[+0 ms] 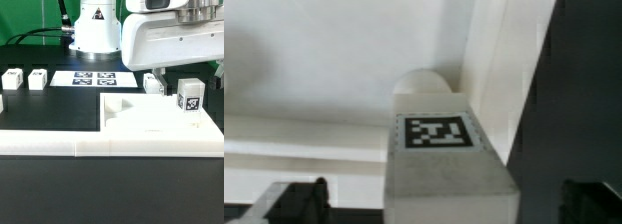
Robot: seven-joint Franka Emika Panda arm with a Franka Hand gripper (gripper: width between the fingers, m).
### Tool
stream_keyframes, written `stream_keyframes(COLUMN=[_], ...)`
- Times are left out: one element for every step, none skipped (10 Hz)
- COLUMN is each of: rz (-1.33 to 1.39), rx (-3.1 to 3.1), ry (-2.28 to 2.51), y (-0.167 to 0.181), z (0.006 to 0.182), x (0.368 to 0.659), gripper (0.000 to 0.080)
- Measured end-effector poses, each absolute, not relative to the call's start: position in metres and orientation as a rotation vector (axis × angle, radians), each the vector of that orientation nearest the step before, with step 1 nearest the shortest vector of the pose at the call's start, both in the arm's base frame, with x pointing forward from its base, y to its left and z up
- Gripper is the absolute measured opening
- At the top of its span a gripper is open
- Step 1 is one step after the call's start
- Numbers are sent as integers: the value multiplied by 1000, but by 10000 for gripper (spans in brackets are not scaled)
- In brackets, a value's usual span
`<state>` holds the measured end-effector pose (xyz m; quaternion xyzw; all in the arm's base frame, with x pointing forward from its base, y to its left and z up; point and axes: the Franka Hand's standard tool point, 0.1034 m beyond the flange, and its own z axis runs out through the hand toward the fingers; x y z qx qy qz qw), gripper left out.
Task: Assemble square table
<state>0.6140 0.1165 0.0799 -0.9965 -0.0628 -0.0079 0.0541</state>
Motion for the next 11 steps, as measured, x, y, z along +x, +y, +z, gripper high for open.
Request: stream_keyframes(rz=[-22, -32, -27, -27, -26, -26, -25, -17, -12, -10, -9], rx=[-3028, -3029, -3030, -3030, -3031, -3031, -3032, -3032, -3029, -3017, -2984], ry=[-189, -187, -169, -163, -141, -142, -125, 30, 124, 278, 535], y=[116, 115, 117, 117, 117, 117, 116, 116, 117, 118, 120], z=[78, 75, 74, 74, 74, 74, 74, 74, 74, 74, 73], x=[614, 612, 611, 611, 611, 611, 611, 611, 611, 612, 612], gripper=[649, 649, 649, 649, 533, 395, 395, 290, 290, 290, 290])
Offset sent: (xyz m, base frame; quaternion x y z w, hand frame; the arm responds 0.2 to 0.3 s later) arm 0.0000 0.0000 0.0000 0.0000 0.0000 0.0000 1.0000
